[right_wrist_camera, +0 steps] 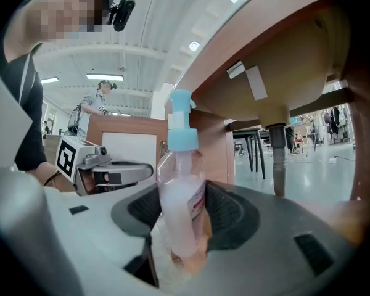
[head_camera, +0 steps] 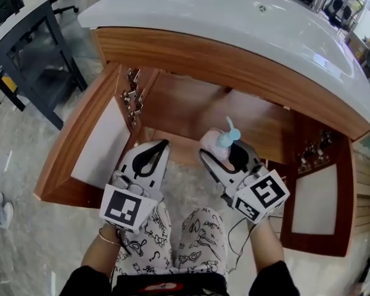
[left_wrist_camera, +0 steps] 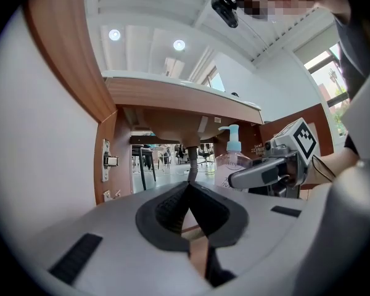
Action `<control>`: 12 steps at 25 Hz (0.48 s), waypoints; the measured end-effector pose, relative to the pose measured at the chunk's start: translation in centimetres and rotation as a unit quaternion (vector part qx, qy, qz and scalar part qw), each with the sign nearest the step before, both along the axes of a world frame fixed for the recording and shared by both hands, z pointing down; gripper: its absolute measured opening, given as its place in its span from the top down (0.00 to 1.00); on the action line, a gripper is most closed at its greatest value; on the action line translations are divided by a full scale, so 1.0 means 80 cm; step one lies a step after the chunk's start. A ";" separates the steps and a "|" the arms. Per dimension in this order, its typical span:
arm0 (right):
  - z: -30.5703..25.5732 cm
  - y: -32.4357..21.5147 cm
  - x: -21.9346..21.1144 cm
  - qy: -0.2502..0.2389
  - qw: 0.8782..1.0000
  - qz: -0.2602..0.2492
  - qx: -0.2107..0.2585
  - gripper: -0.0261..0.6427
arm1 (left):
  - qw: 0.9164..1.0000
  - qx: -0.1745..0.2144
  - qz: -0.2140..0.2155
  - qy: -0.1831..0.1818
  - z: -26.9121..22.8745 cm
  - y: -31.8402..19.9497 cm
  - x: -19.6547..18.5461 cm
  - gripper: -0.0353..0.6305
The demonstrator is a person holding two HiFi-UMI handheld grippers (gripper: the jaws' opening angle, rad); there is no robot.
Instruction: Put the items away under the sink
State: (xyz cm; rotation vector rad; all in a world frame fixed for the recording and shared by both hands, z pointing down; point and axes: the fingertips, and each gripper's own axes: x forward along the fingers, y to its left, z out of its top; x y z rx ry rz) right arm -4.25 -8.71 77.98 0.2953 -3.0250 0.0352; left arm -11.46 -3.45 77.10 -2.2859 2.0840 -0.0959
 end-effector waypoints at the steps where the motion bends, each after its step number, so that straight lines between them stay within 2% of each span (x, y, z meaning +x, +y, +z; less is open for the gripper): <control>1: 0.001 0.000 0.002 0.000 1.000 -0.001 -0.004 0.64 | 1.000 0.003 -0.003 0.000 0.000 0.004 0.001 0.94; 4: 0.000 0.000 0.006 -0.004 1.000 -0.002 -0.013 0.64 | 1.000 0.008 -0.012 -0.001 -0.001 0.013 0.004 0.94; 12: -0.003 0.004 0.015 0.007 1.000 -0.008 -0.002 0.64 | 0.999 0.007 -0.032 0.012 -0.001 0.020 0.012 0.94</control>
